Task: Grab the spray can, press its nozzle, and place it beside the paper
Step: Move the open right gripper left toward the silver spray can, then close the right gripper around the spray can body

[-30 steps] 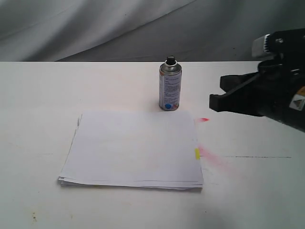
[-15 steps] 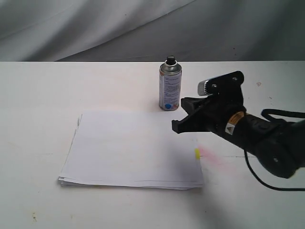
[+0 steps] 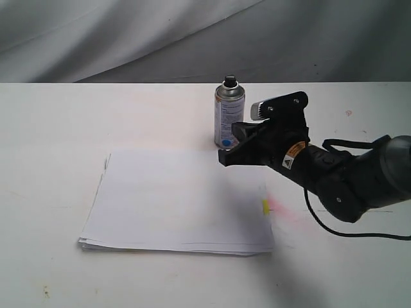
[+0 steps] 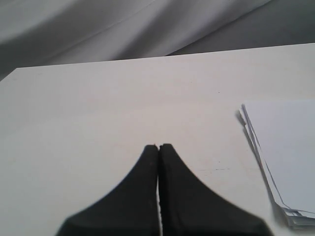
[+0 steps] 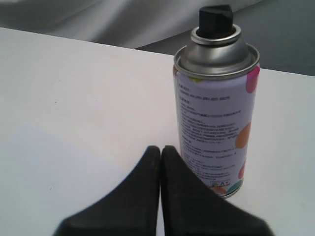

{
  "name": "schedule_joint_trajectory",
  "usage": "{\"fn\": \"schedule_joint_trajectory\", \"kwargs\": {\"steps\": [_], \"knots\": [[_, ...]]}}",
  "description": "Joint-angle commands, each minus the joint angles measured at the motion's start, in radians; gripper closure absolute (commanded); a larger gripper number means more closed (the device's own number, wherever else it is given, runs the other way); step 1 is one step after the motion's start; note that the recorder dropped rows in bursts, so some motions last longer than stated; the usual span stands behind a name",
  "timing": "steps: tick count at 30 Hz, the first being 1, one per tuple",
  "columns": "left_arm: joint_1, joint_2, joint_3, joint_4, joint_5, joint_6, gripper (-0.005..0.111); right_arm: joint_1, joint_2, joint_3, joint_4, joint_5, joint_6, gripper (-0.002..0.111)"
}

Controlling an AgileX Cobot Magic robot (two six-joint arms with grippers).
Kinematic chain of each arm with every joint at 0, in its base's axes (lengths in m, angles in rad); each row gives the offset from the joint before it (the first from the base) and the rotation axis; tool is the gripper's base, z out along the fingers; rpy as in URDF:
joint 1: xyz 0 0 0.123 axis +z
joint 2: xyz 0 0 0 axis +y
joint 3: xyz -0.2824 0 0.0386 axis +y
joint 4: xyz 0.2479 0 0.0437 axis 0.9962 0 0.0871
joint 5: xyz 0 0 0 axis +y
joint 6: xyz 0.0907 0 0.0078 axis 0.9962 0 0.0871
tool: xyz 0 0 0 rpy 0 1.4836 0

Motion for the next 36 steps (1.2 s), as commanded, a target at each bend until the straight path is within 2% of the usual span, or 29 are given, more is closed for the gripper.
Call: {"fn": "schedule_joint_trajectory", "kwargs": {"steps": [1, 3, 6, 7, 10, 13, 17, 24, 36], "knots": [[0.002, -0.005, 0.005, 0.001, -0.009, -0.005, 0.107, 0.005, 0.000, -0.006, 0.056, 0.014, -0.013, 0.104], [0.002, -0.005, 0.005, 0.001, -0.009, -0.005, 0.107, 0.005, 0.000, -0.006, 0.056, 0.039, -0.047, 0.093], [0.002, -0.005, 0.005, 0.001, -0.009, -0.005, 0.107, 0.005, 0.000, -0.006, 0.056, 0.064, -0.058, 0.065], [0.002, -0.005, 0.005, 0.001, -0.009, -0.005, 0.107, 0.005, 0.000, -0.006, 0.056, 0.066, -0.058, 0.049], [0.002, -0.005, 0.005, 0.001, -0.009, -0.005, 0.107, 0.005, 0.000, -0.006, 0.056, 0.066, -0.058, 0.016], [0.002, -0.005, 0.005, 0.001, -0.009, -0.005, 0.107, 0.005, 0.000, -0.006, 0.056, 0.068, -0.058, 0.003], [0.002, -0.005, 0.005, 0.001, -0.009, -0.005, 0.107, 0.005, 0.003, -0.006, 0.051, 0.066, -0.058, 0.003], [0.002, -0.005, 0.005, 0.001, -0.009, -0.005, 0.107, 0.005, 0.091, -0.026, 0.051, -0.046, -0.058, 0.003], [0.002, -0.005, 0.005, 0.001, -0.009, -0.005, 0.107, -0.007, 0.277, -0.308, 0.094, -0.035, -0.132, 0.003]]}}
